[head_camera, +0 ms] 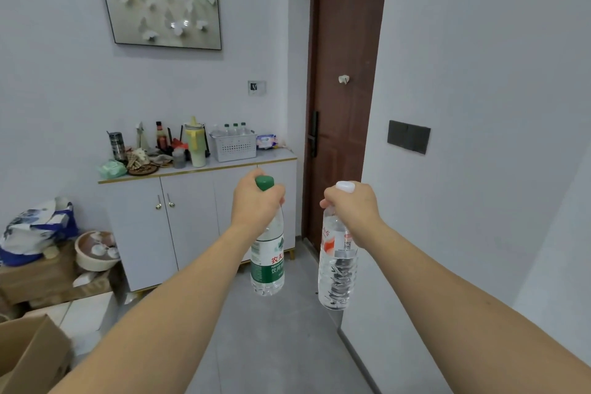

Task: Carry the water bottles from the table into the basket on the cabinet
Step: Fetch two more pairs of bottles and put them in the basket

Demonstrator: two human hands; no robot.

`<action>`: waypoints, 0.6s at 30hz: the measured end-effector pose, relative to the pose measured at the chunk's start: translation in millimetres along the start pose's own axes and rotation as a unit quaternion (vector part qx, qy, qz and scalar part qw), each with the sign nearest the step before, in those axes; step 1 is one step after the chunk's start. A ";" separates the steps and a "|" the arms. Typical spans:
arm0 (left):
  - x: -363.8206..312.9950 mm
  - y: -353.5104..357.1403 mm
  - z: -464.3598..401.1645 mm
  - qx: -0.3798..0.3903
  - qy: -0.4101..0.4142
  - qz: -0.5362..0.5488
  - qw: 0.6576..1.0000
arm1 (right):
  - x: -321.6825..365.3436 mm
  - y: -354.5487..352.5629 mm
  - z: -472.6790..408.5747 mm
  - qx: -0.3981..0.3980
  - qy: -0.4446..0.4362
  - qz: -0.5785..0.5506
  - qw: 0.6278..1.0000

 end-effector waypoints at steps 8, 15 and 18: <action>34.0 16.5 -125.0 -0.023 0.016 0.003 1.000 | 16.5 53.3 -134.4 0.035 -0.010 -0.019 0.999; 63.5 21.0 -218.5 -0.044 0.030 0.006 0.999 | 25.7 107.4 -229.6 0.048 -0.011 -0.040 0.998; 92.6 22.2 -255.0 -0.048 0.020 0.004 0.999 | 19.9 135.4 -266.7 0.064 -0.005 -0.049 0.997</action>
Point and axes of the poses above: each hand's wrist, its own z-axis away from the middle knuckle, its own y-axis out of the palm, x = y × z, the point moved 7 cm from there along -z, towards the middle knuckle, and after that the axes turned 5 degrees about y, right-handed, at the moved point
